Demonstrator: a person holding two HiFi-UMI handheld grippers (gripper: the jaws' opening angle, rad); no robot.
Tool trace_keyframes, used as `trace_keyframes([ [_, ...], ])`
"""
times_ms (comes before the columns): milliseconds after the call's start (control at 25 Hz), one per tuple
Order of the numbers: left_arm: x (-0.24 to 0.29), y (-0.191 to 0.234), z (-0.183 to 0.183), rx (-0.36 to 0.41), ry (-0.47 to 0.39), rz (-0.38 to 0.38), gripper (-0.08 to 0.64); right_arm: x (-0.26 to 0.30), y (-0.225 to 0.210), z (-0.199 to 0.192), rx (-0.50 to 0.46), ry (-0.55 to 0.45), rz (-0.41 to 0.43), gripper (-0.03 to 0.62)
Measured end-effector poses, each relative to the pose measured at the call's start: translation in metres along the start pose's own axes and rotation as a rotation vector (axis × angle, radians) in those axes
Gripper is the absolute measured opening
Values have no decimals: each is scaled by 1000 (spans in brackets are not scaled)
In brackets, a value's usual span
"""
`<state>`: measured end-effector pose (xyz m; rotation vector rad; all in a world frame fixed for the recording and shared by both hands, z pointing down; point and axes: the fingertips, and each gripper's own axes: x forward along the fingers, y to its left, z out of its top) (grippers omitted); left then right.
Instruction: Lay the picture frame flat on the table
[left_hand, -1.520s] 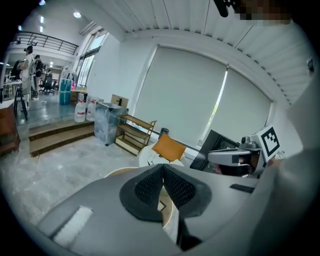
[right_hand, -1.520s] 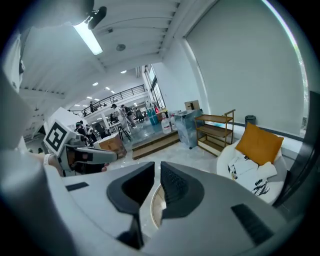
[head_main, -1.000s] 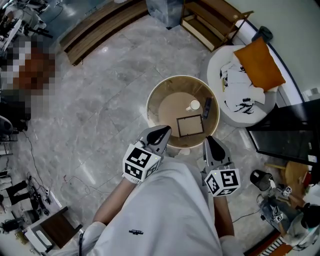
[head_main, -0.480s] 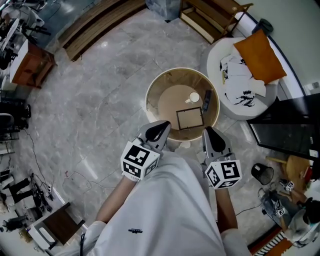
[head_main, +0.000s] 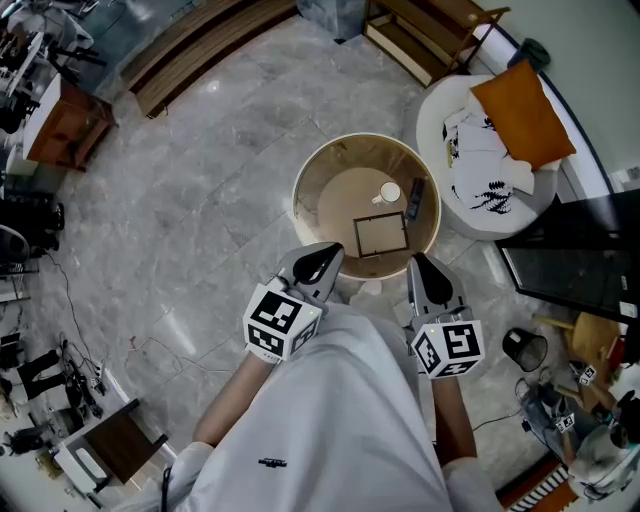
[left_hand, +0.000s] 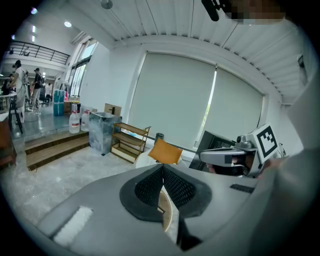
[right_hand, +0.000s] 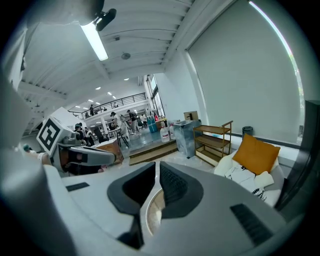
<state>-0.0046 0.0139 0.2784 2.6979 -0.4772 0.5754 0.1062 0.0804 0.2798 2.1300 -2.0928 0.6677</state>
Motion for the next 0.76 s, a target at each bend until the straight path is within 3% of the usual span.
trace_keyframes([
  [760,3,0,-5,-8,9,-11,5,3,-4,-6,22,7,-20,25],
])
